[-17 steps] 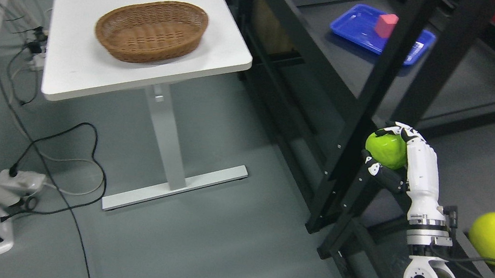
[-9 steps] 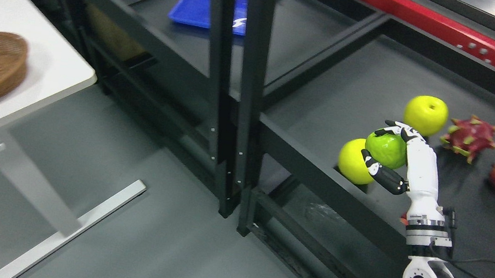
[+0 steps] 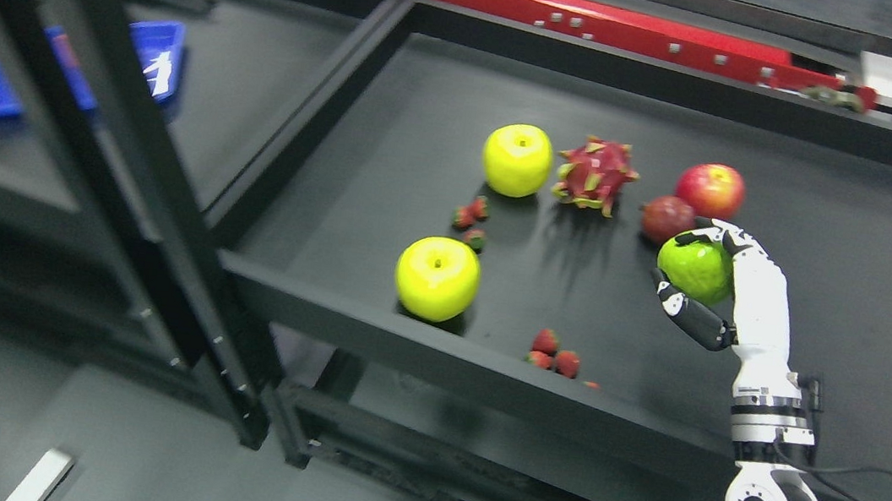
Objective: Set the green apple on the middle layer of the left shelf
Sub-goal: 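Carry the green apple toward the black shelf tray while the robot turns, then lower the green apple onto the tray beside the red apples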
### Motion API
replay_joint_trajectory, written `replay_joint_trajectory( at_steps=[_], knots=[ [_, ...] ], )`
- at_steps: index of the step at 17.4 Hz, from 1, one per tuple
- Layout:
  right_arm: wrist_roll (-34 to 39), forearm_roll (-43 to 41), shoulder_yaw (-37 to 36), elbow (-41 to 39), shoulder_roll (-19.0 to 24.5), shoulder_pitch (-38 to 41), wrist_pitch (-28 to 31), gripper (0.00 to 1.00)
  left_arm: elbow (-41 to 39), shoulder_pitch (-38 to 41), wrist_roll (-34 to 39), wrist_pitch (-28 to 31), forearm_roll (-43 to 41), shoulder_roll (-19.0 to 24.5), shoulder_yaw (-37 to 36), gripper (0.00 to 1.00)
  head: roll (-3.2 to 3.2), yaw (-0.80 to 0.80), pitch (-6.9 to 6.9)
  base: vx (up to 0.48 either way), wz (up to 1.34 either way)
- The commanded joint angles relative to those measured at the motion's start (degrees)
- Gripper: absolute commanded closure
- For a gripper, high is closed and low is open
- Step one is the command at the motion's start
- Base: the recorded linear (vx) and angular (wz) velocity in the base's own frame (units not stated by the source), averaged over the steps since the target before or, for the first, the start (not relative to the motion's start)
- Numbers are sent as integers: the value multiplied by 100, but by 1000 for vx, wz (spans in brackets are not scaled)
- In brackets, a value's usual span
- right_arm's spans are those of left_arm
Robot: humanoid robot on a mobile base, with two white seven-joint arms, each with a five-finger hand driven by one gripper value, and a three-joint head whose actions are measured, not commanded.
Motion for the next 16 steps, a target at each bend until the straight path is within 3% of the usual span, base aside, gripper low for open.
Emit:
replay_joint_trajectory(
  at_steps=[1, 5, 11, 16],
  knots=[
    [120, 0, 21, -3, -4, 44, -2, 99, 6, 1, 2, 4, 0, 100, 0, 0, 0, 0, 0, 180, -649],
    [1095, 9, 670, 6, -144, 9, -204, 98, -2, 1, 2, 4, 0, 100, 0, 0, 0, 0, 0, 171, -575],
    [1569, 131, 2190, 41, -83, -553, -283, 98, -2, 1, 2, 4, 0, 100, 0, 0, 0, 0, -1, 197, -414],
    [1975, 264, 3026, 76, 57, -879, -503, 97, 6, 1, 2, 4, 0, 100, 0, 0, 0, 0, -1, 204, -214]
  ],
)
